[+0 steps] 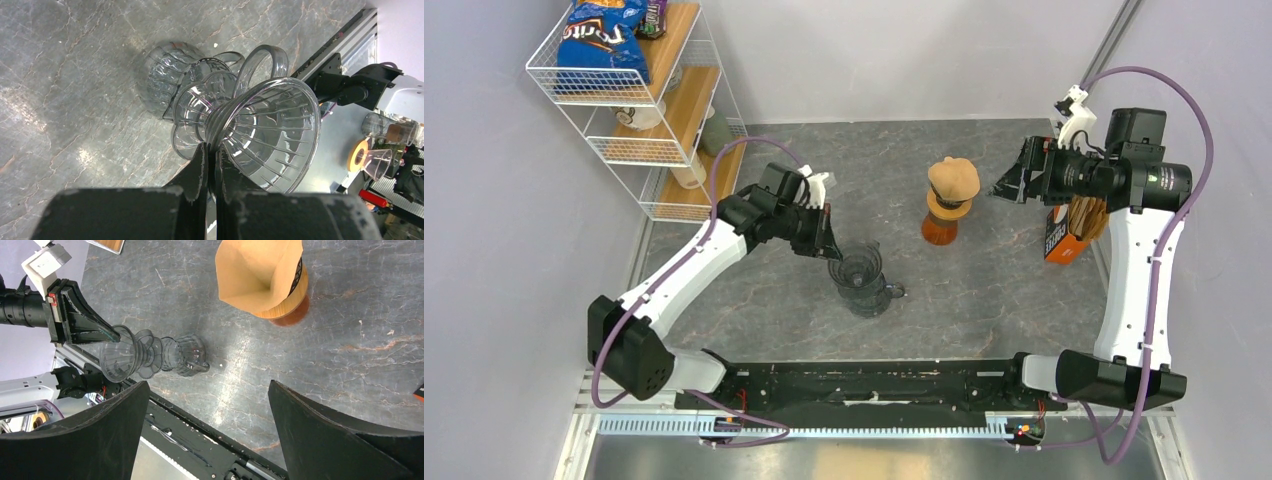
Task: Place the coffee filter in the dripper
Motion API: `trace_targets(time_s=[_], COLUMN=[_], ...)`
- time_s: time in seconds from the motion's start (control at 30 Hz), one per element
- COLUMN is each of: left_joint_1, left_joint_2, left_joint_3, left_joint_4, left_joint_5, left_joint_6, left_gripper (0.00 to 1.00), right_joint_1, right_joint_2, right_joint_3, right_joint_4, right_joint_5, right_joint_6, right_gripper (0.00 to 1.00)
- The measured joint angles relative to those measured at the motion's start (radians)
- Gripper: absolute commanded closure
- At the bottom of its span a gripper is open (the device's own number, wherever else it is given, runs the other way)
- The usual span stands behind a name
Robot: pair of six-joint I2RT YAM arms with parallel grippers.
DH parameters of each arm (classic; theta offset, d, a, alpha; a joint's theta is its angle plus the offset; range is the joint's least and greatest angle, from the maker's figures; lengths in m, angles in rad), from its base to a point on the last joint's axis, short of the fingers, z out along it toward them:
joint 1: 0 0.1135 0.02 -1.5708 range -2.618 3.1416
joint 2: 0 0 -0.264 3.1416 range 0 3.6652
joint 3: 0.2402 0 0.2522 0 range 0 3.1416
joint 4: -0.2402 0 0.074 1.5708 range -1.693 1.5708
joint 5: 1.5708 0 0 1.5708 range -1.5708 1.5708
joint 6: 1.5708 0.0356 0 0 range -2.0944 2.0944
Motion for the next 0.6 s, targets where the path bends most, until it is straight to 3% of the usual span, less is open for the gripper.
trace_targets(time_s=[0.6], left_joint_1=[-0.066], left_joint_2=[0.056], left_joint_3=[-0.004], left_joint_4=[0.095], left_joint_5=[-0.048], left_joint_6=[-0.002], left_gripper=[0.98], right_joint_1=[0.000], right_joint_2=[-0.043], right_joint_3=[-0.029], right_joint_4=[-0.026], right_joint_5=[-0.010], right_joint_6=[-0.001], right_gripper=[0.03])
